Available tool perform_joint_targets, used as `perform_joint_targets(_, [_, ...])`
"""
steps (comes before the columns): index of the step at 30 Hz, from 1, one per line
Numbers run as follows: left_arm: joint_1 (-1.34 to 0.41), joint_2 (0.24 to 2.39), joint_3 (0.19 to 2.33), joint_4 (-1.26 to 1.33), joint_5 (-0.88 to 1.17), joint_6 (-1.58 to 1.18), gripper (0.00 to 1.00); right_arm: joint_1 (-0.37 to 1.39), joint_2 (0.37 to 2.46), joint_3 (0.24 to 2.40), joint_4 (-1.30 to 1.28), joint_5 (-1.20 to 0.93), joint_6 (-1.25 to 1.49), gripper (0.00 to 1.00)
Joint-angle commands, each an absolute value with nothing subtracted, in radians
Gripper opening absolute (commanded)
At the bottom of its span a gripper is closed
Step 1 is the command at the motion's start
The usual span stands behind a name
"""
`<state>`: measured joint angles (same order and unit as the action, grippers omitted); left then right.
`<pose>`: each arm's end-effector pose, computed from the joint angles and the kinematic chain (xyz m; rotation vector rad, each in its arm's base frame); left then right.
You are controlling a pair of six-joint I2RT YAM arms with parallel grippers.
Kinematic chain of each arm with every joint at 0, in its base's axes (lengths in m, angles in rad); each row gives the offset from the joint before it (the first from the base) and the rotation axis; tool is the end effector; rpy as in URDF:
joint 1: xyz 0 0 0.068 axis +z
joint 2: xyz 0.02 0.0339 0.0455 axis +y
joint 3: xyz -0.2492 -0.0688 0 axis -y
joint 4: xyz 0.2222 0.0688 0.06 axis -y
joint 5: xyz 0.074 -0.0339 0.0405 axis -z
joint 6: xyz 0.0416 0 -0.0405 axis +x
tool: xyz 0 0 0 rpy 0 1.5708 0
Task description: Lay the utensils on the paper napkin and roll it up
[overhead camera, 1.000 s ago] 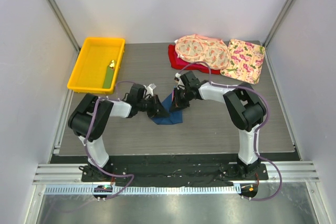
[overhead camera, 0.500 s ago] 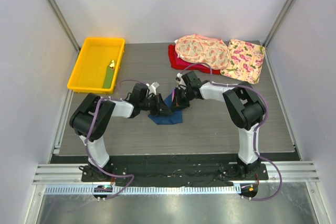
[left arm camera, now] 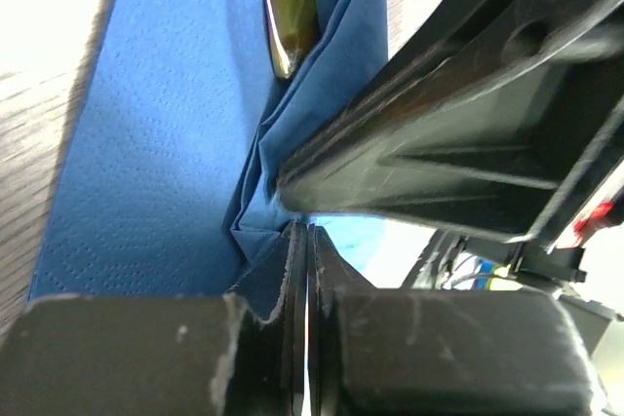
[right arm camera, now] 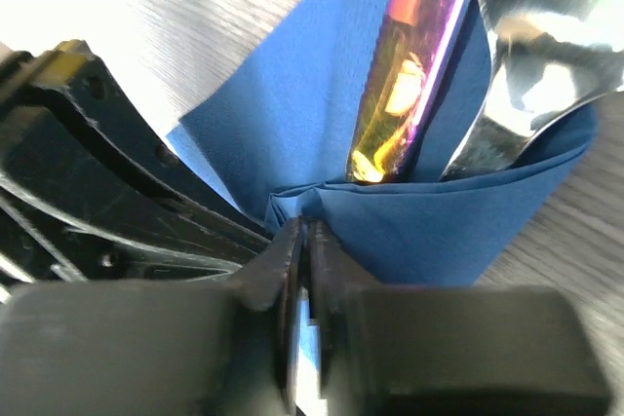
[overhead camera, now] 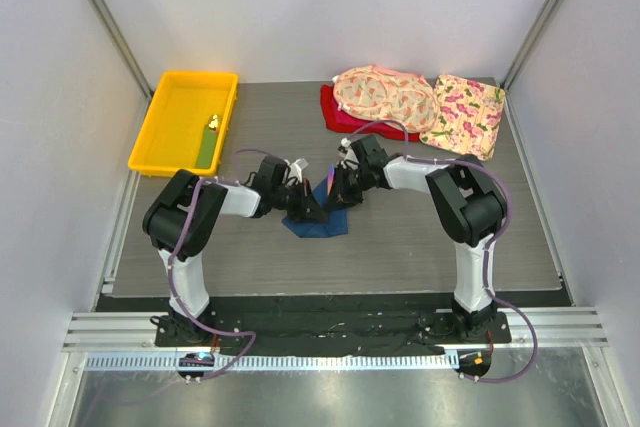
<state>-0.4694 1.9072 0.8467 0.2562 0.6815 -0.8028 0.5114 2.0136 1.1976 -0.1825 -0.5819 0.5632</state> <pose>0.2886 -0.1758 0.1076 -0.0645 2.6104 -1.3564 0.3216 0.2067 0.1265 -0.1698 2.7356 1.1135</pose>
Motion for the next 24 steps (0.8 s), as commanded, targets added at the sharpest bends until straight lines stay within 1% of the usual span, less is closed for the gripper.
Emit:
perform_joint_targets(1, [-0.463, 1.902, 0.856, 0.072, 0.561, -0.664, 0.01, 0.479, 1.937, 1.293, -0.189, -0.575, 0.523, 0.19])
perform_joint_targets(3, [-0.463, 1.896, 0.859, 0.06, 0.558, -0.654, 0.01, 0.479, 1.924, 1.319, -0.212, -0.572, 0.508, 0.22])
perform_joint_targets(6, [-0.465, 1.898, 0.865, 0.051, 0.566, -0.644, 0.01, 0.483, 1.907, 1.332, -0.235, -0.555, 0.511, 0.21])
perform_joint_targets(10, [-0.465, 1.907, 0.896, 0.012, 0.569, -0.608, 0.0, 0.505, 1.893, 1.301, -0.244, -0.516, 0.512, 0.12])
perform_joint_targets(18, [-0.465, 1.905, 0.908, 0.005, 0.571, -0.588, 0.0, 0.557, 1.931, 1.301, -0.281, -0.457, 0.482, 0.02])
perform_joint_targets(24, [-0.465, 1.904, 0.908, 0.003, 0.572, -0.586, 0.0, 0.581, 1.965, 1.298, -0.325, -0.385, 0.437, 0.01])
